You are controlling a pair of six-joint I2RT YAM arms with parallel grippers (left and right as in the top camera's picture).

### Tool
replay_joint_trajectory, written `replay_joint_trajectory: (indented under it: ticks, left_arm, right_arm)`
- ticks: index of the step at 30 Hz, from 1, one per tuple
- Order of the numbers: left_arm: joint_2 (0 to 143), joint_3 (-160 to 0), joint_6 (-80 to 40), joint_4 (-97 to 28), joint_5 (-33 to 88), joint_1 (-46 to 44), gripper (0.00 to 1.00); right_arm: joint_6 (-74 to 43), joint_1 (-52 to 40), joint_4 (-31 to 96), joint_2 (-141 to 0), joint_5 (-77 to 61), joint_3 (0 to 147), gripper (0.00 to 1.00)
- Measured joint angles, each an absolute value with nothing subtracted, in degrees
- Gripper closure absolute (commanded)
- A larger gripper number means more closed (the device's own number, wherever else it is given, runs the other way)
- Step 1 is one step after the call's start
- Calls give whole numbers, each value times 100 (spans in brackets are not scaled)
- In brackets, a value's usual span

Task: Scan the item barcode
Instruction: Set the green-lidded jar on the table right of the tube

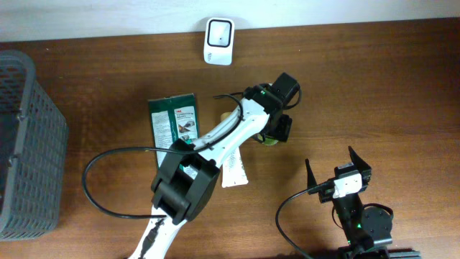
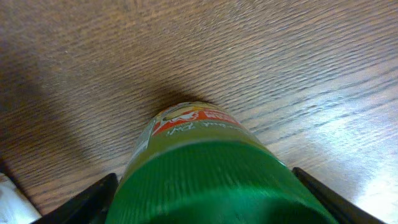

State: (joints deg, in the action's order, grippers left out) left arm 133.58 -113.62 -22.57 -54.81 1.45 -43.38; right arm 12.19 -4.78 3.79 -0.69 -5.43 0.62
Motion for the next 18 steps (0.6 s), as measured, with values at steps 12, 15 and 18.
replay_joint_trajectory:
  ticks: [12, 15, 18]
  left_arm:
    - [12374, -11911, -2099, -6233, 75, -3317, 18]
    - [10978, -12077, -1997, -6431, 43, -2724, 18]
    - [9929, -12140, -1903, -6635, -121, -1898, 18]
  right_arm:
    - [1216, -478, 379, -69, -543, 62, 2]
    - [1216, -478, 379, -69, -543, 62, 2]
    - [1219, -478, 379, -69, -543, 62, 1]
